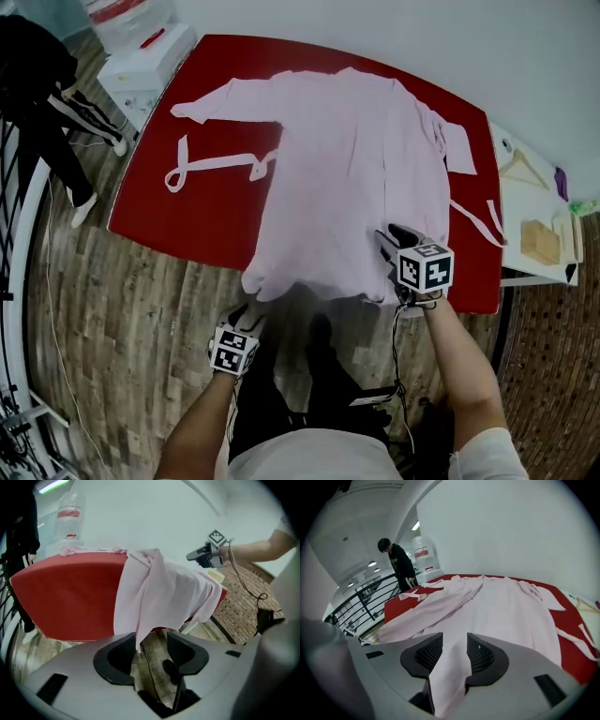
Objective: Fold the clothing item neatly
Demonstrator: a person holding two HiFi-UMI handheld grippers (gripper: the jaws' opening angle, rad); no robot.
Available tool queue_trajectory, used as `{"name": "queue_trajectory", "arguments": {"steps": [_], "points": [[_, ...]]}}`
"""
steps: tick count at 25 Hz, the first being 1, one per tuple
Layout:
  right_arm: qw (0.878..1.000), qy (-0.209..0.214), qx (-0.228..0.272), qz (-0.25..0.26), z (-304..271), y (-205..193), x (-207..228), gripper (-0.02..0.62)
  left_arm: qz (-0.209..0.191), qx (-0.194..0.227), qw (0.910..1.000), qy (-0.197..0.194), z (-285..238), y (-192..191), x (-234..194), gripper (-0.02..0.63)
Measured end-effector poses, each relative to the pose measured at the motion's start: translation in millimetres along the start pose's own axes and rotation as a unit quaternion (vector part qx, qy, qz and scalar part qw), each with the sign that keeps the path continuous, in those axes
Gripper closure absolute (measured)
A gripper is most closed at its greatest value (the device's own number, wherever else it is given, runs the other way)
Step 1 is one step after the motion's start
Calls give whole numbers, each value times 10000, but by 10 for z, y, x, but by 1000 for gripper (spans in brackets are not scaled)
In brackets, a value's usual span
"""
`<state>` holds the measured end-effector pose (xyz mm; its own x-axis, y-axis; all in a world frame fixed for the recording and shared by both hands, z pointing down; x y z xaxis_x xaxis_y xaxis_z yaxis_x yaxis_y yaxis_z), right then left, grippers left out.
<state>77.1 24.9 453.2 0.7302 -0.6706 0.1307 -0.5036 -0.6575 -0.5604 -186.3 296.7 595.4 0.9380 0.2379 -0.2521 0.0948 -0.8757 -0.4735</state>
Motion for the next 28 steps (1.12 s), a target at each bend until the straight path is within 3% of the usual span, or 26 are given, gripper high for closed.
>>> {"name": "queue_trajectory", "arguments": {"steps": [4, 9, 14, 18, 22, 28], "points": [[9984, 233, -221, 463, -424, 487, 74, 449, 240, -69, 9991, 346, -186, 72, 120, 382], [9948, 149, -359, 940, -774, 935, 115, 449, 369, -48, 9964, 765, -323, 268, 140, 362], [9944, -12, -353, 993, -975, 1188, 133, 449, 515, -147, 9929, 1067, -385, 272, 109, 364], [9954, -60, -374, 885, -1086, 1321, 166, 449, 605, -388, 9924, 998, -459, 232, 144, 368], [9977, -105, -343, 577, -1190, 1410, 229, 449, 580, -337, 9917, 1098, -441, 233, 183, 579], [9996, 20, -183, -220, -1262, 1539, 290, 451, 632, -144, 9923, 1053, -339, 209, 256, 595]]}}
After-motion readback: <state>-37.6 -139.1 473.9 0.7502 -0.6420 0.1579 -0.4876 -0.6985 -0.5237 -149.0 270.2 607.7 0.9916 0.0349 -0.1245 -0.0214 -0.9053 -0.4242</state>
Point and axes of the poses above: the fingertips, and each gripper's own axes: z backward along the fingers, x to its right, y out of its top, the point moved 6 cm from there along z, backward along the fingers, and after that the axes turned 11 degrees about -x, right-handed, at the moved point
